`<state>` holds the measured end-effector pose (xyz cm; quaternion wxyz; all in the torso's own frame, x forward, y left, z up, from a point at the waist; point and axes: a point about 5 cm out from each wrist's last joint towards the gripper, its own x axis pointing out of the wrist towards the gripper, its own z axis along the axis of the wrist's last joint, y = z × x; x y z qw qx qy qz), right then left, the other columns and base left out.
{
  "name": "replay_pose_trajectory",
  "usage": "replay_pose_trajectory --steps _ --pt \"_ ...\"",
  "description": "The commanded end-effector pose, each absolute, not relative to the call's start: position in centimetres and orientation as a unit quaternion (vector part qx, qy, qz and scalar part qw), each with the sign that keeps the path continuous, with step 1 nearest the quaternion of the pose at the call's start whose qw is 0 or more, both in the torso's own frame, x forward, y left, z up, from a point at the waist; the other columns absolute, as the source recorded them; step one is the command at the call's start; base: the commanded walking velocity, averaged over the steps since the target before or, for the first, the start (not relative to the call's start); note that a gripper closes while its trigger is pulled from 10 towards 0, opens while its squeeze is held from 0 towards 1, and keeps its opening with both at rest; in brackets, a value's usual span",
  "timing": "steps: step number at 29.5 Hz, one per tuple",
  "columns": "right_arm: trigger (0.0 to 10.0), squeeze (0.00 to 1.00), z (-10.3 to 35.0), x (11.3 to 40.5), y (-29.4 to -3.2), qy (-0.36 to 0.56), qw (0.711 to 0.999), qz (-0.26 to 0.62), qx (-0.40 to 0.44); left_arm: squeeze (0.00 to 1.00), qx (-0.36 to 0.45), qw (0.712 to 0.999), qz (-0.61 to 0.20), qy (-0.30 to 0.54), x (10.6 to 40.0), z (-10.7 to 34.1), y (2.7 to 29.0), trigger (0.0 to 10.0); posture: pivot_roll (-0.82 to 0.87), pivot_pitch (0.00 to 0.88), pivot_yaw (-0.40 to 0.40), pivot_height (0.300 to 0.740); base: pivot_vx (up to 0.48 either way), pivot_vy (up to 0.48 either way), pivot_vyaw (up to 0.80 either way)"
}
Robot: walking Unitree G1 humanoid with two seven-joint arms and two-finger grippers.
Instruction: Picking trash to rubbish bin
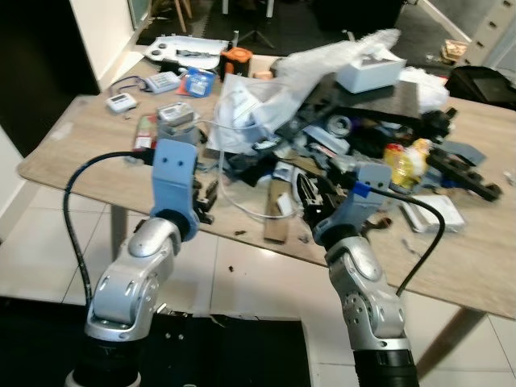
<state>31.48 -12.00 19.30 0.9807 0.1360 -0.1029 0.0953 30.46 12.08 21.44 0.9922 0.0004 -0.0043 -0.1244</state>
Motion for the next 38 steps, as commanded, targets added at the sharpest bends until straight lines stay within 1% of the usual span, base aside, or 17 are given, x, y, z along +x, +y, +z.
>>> replay_pose_trajectory --steps 1,20,29,32,34,38 --pt "10.0 0.0 18.7 31.4 -12.4 -0.09 0.982 0.087 0.139 0.0 -0.001 0.992 -0.125 0.002 30.5 21.1 12.0 10.0 0.11 0.124 -0.02 0.74 0.0 0.0 -0.8" --pt "10.0 0.0 19.2 31.8 -12.5 -0.095 0.982 0.089 0.134 0.0 -0.006 0.994 -0.11 -0.005 30.8 21.3 12.5 10.0 0.1 0.116 -0.035 0.74 0.0 0.0 -0.8" --pt "10.0 0.0 19.5 31.9 -12.3 -0.106 0.981 0.101 0.125 0.0 -0.002 0.996 -0.082 -0.017 31.0 21.5 12.9 10.0 0.1 0.112 -0.039 0.74 0.0 0.0 0.0" --pt "10.0 0.0 19.9 31.8 -11.9 -0.113 0.975 0.132 0.136 0.0 -0.001 0.998 -0.059 -0.032 31.2 21.8 13.1 10.0 0.1 0.104 -0.05 0.74 0.0 0.0 0.0" --pt "10.0 0.0 20.1 31.8 -11.6 -0.114 0.972 0.157 0.136 0.0 -0.012 0.998 -0.057 -0.036 31.1 22.1 12.9 10.0 0.1 0.104 -0.05 0.74 0.326 0.0 0.0" --pt "10.0 0.0 20.2 32.0 -11.3 -0.113 0.97 0.174 0.124 0.0 -0.009 0.997 -0.062 -0.035 31.2 21.9 12.7 10.0 0.09 0.088 -0.052 0.74 0.345 0.0 0.0"
